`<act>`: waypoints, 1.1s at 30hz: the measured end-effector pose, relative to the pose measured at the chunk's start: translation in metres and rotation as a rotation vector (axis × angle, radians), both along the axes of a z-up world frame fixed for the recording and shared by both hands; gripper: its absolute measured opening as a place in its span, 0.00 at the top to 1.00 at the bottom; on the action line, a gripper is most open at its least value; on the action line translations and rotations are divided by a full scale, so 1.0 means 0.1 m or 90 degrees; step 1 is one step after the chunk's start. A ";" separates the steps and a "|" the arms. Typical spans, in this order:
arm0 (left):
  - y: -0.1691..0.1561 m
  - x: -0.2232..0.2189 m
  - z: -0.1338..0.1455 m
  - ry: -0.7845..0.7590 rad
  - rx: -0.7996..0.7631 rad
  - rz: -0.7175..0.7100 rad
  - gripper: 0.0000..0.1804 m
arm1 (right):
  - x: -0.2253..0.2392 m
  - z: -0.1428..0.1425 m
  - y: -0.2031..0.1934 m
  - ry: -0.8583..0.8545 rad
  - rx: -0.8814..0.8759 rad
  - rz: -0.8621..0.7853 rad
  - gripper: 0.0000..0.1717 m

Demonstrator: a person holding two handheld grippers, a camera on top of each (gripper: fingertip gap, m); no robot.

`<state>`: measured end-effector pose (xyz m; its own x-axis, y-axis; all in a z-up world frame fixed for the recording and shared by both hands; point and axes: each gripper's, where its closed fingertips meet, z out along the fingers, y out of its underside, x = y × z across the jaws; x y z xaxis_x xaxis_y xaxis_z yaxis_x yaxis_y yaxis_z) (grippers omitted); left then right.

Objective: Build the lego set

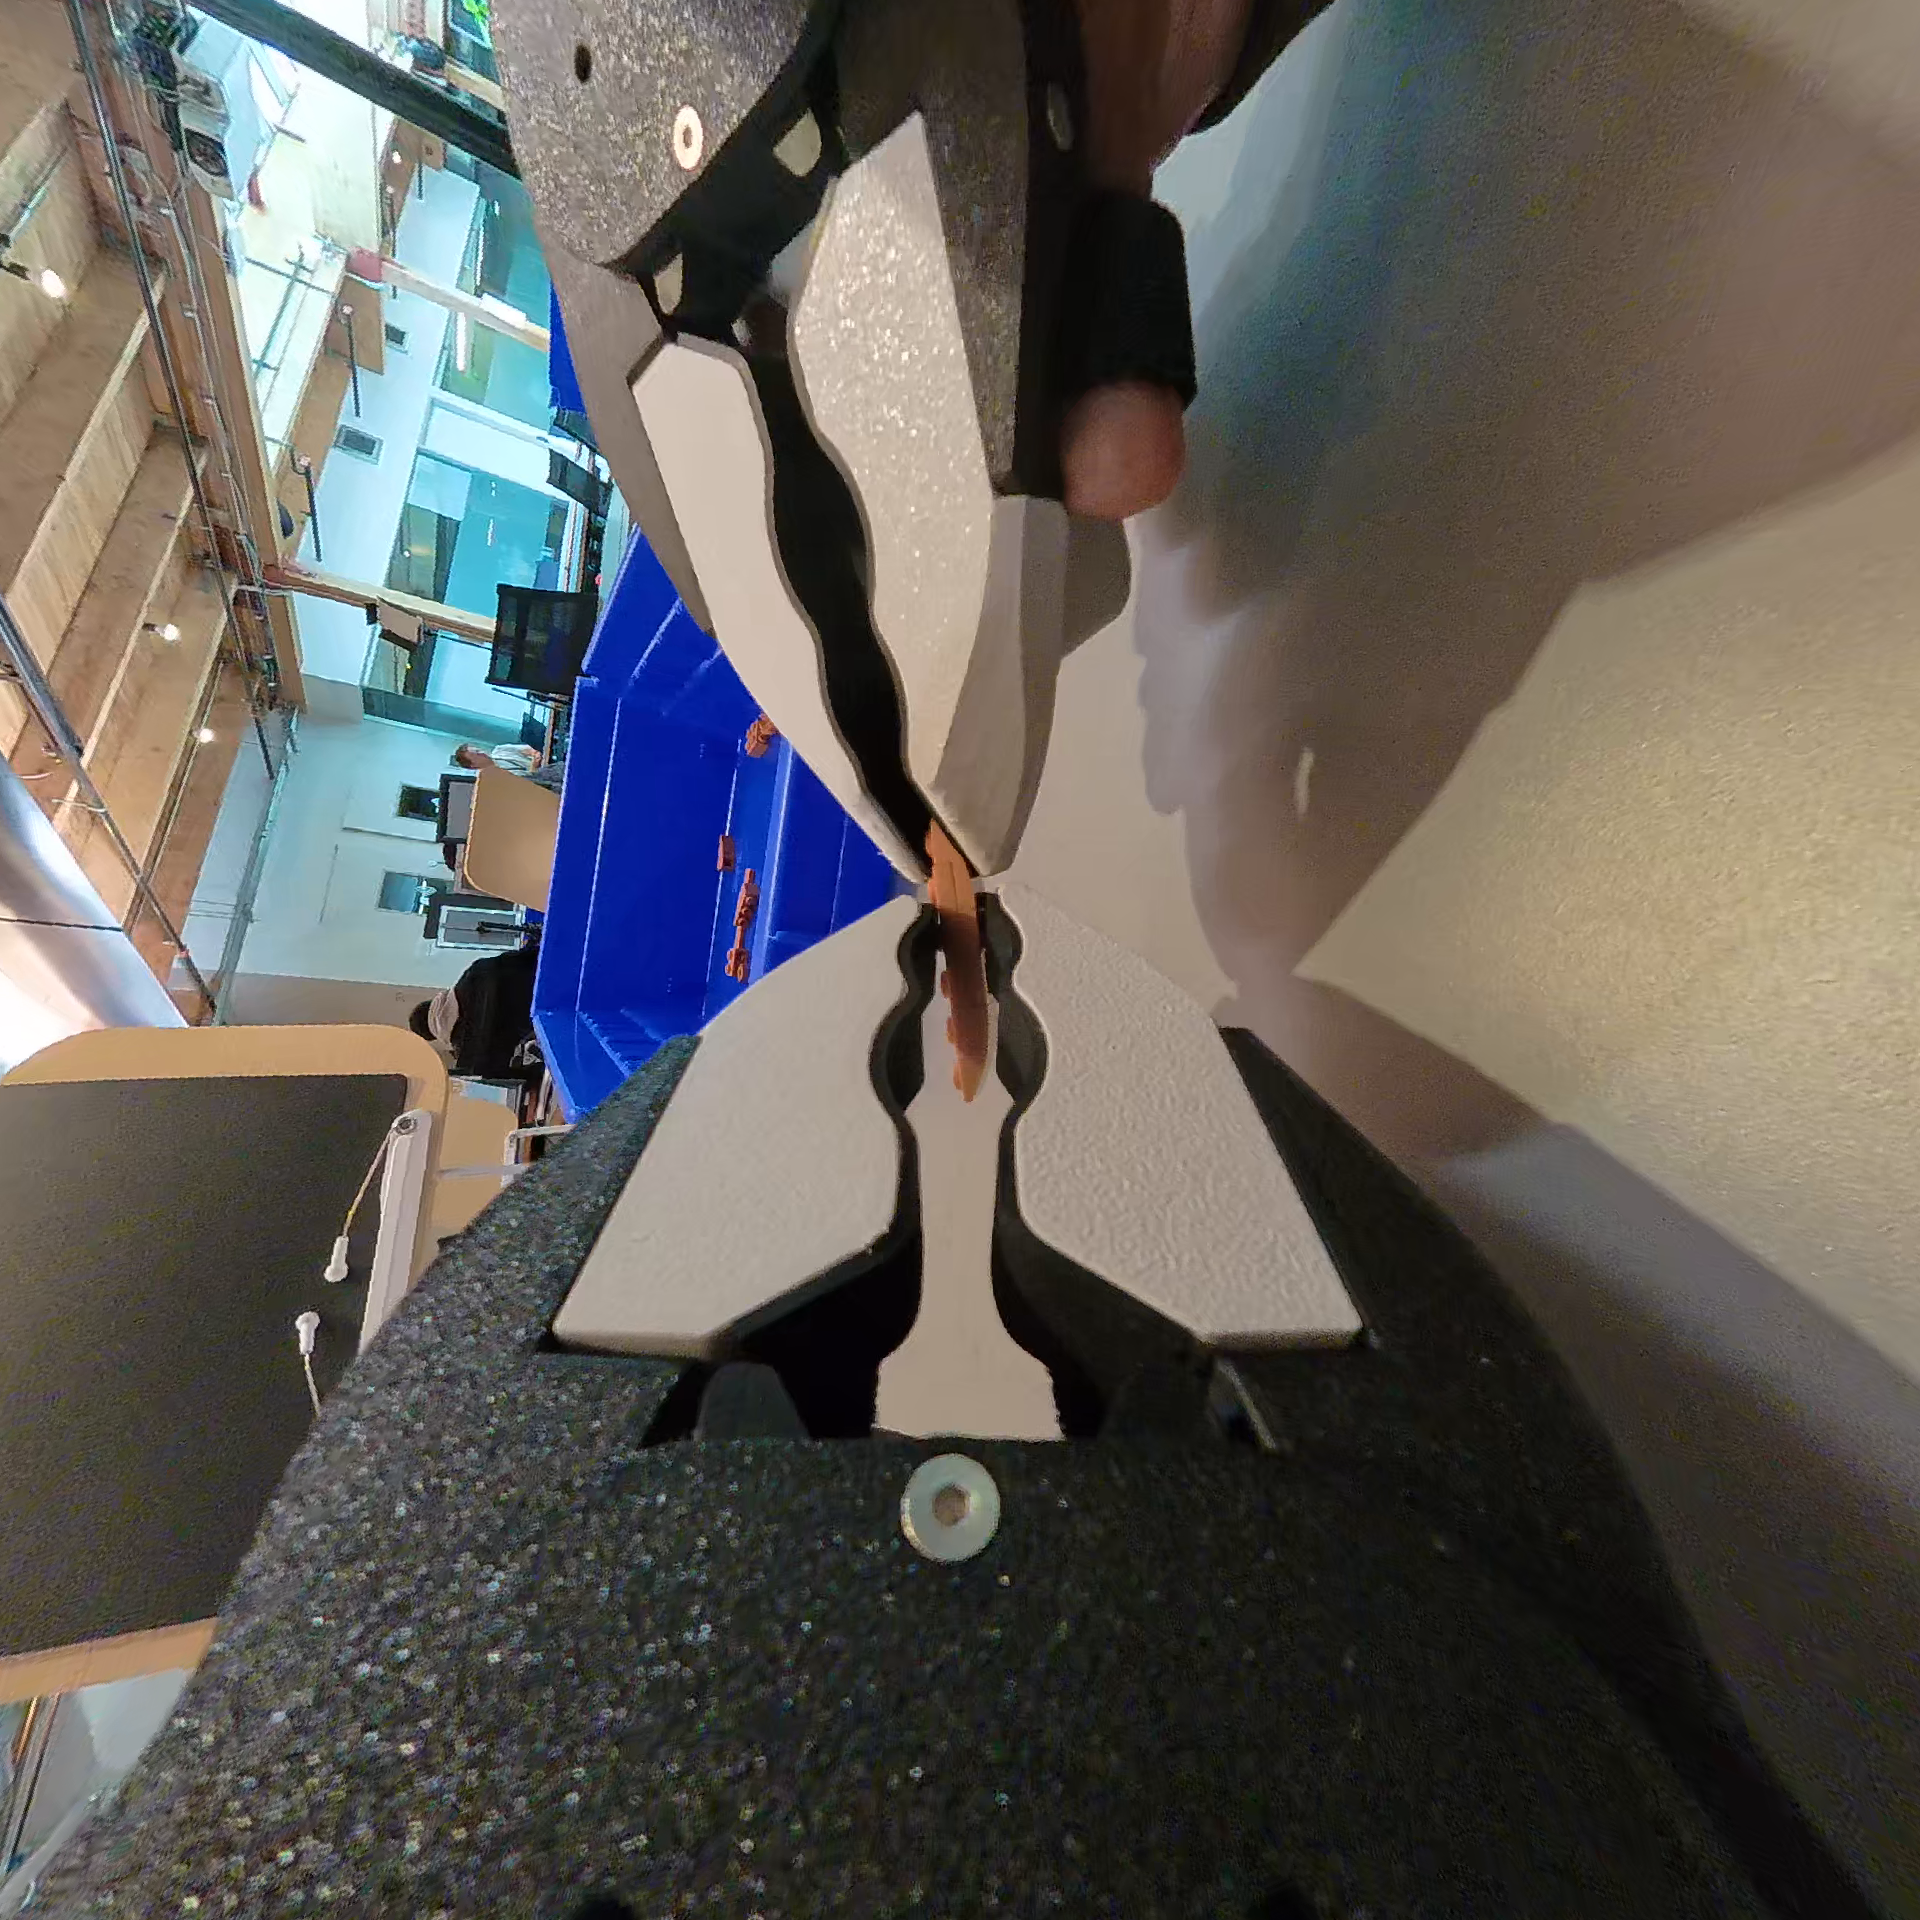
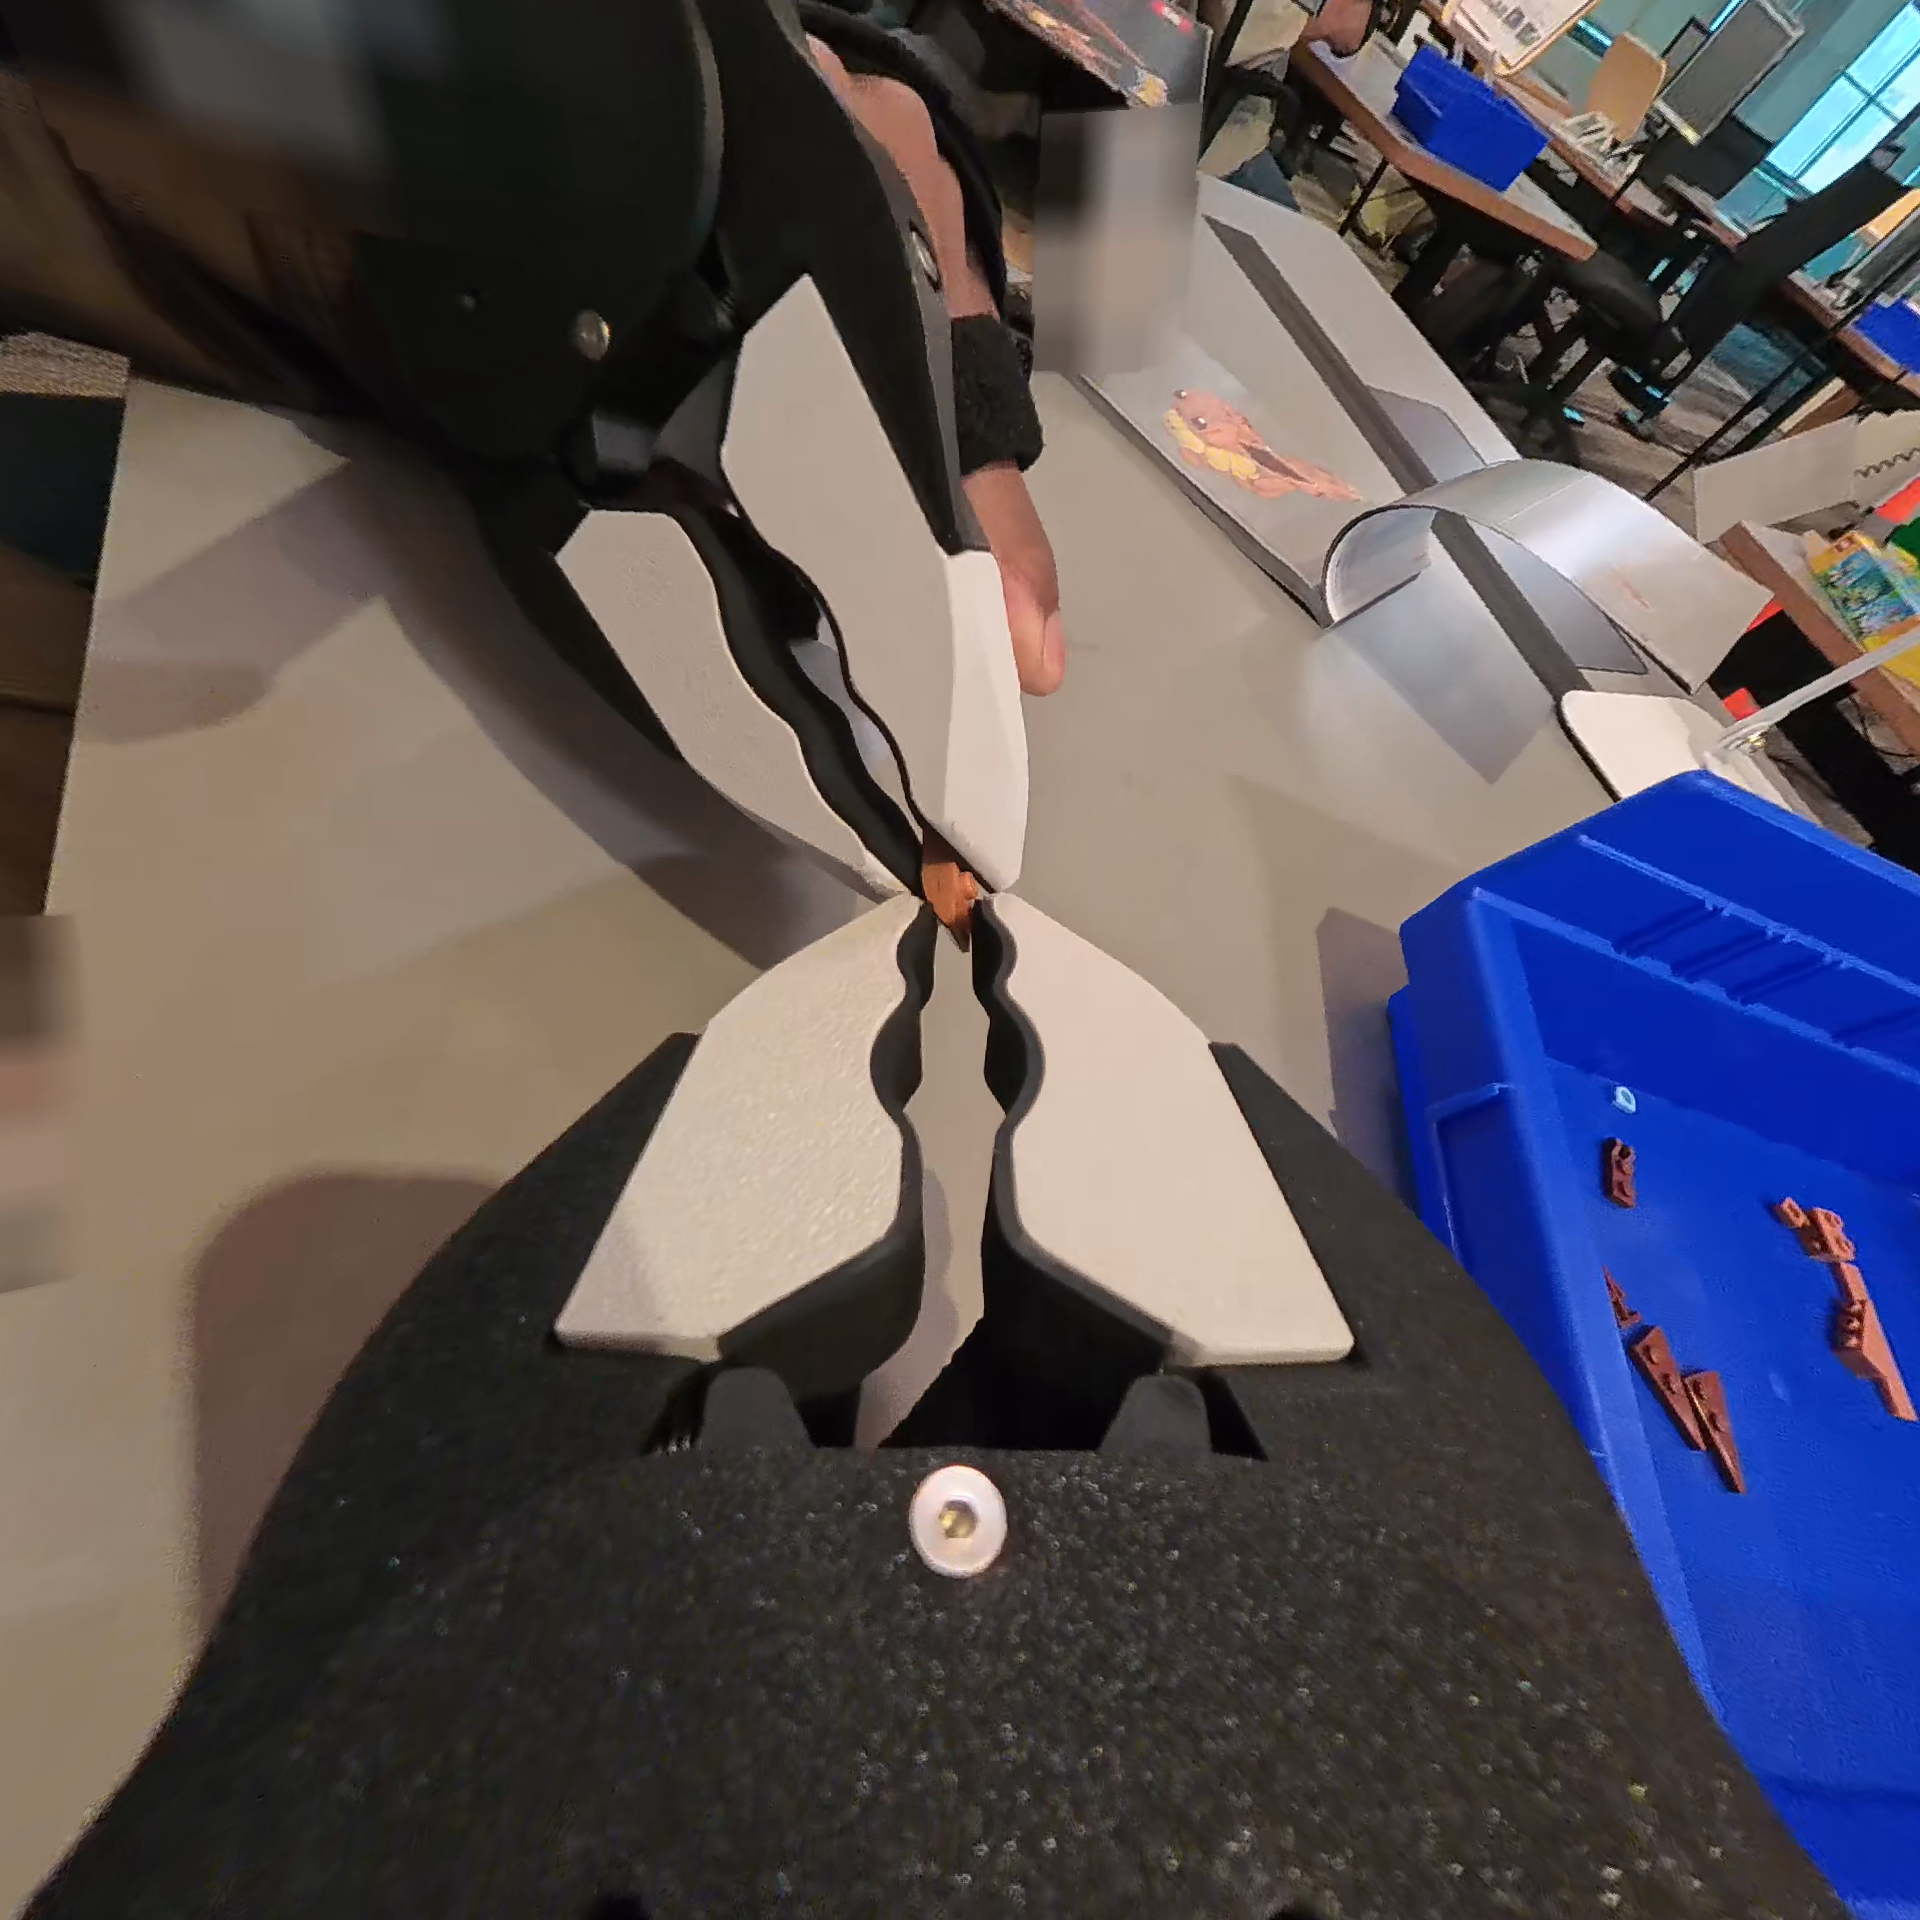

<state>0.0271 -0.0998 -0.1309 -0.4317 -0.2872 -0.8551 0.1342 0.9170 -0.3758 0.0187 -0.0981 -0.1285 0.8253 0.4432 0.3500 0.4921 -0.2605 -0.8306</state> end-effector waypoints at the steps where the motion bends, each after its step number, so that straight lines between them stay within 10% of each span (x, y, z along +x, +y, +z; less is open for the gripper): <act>1: 0.00 0.00 -0.01 0.006 -0.002 0.002 0.95 | 0.00 -0.01 0.00 -0.005 0.000 0.001 0.96; 33: 0.47 0.06 -0.45 0.199 -0.052 0.124 0.95 | 0.22 -0.29 0.06 0.014 -0.102 -0.077 0.83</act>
<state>0.0329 -0.0532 -0.1764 -0.5987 -0.4518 -0.6614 -0.1721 0.8790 -0.4447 0.0408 -0.0918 -0.1571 0.8823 0.3892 0.2646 0.4321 -0.4468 -0.7834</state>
